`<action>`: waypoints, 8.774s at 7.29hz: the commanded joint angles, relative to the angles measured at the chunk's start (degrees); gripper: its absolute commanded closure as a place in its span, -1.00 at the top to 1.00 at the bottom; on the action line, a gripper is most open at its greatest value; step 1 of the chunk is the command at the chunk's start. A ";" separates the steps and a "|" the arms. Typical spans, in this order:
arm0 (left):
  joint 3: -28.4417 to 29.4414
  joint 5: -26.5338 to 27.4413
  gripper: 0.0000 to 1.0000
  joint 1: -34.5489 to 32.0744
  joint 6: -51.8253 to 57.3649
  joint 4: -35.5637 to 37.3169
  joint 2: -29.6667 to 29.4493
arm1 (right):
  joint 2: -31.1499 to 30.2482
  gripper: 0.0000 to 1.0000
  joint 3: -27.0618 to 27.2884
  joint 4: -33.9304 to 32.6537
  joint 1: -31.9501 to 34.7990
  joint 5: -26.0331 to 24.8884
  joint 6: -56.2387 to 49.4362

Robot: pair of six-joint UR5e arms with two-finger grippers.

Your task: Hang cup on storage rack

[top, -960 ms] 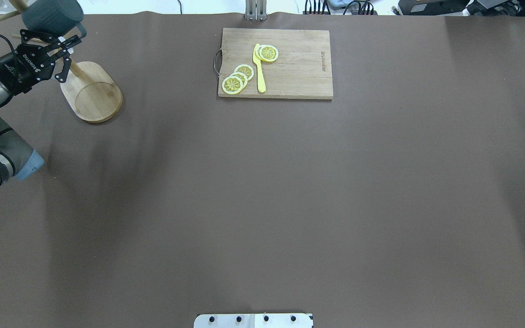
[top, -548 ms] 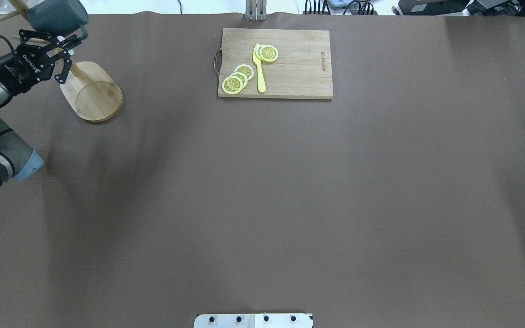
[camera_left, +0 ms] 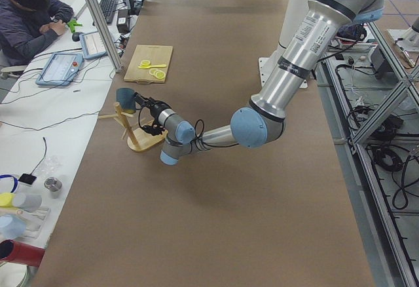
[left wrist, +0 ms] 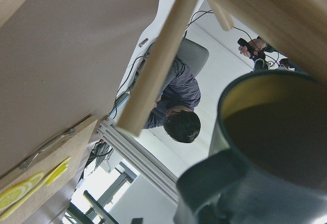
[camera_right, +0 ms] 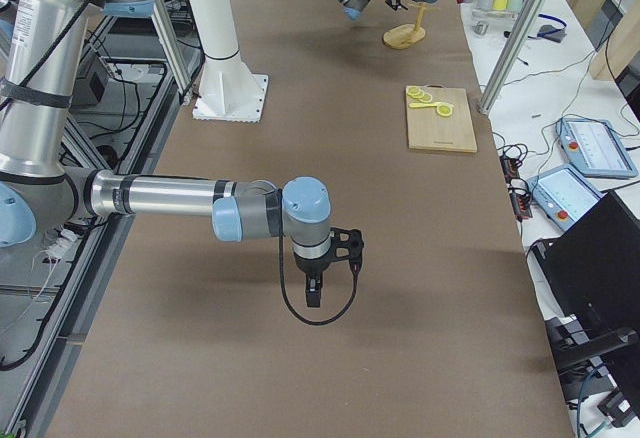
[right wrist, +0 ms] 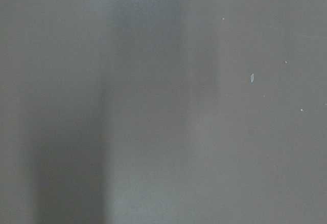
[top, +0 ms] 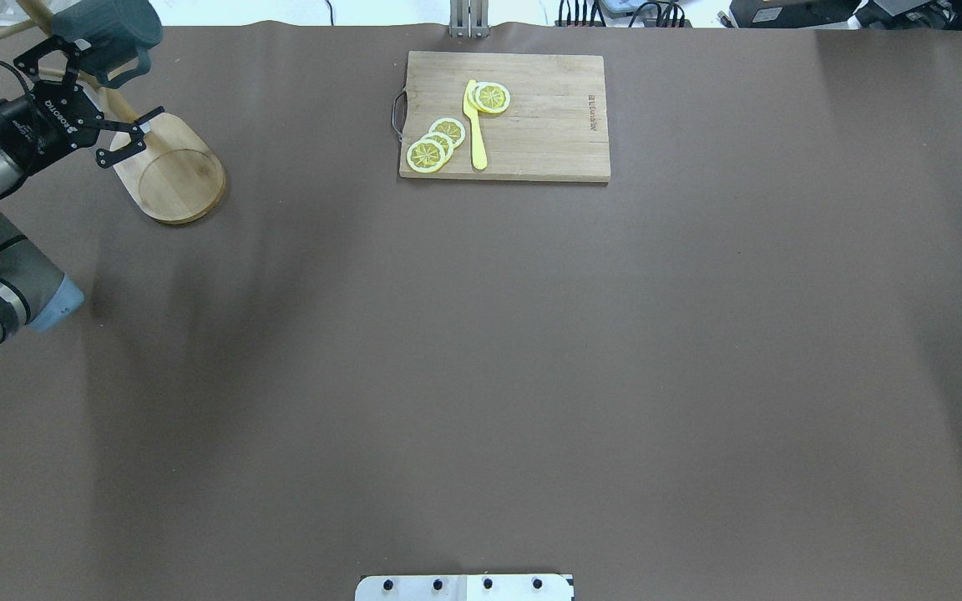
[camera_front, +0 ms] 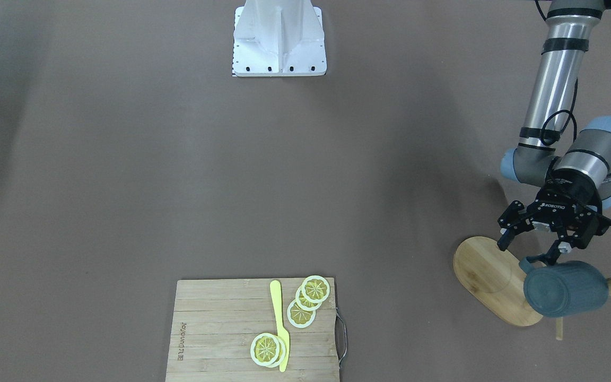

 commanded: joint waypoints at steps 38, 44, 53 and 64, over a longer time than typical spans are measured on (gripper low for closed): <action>-68.00 -46.34 0.97 -39.98 160.22 144.55 40.03 | 0.26 1.00 -2.91 -0.18 -0.09 0.17 -0.26; -67.39 -45.72 0.97 -39.90 160.31 144.38 42.04 | 0.18 1.00 -5.19 -0.26 -0.09 2.71 0.09; -67.66 -45.72 0.97 -39.90 160.40 144.21 43.63 | -0.61 1.00 -9.50 -0.09 -0.09 6.42 -0.35; -67.66 -45.72 0.97 -39.63 160.40 144.29 43.63 | -0.26 1.00 -8.79 -0.18 -0.43 6.15 -0.17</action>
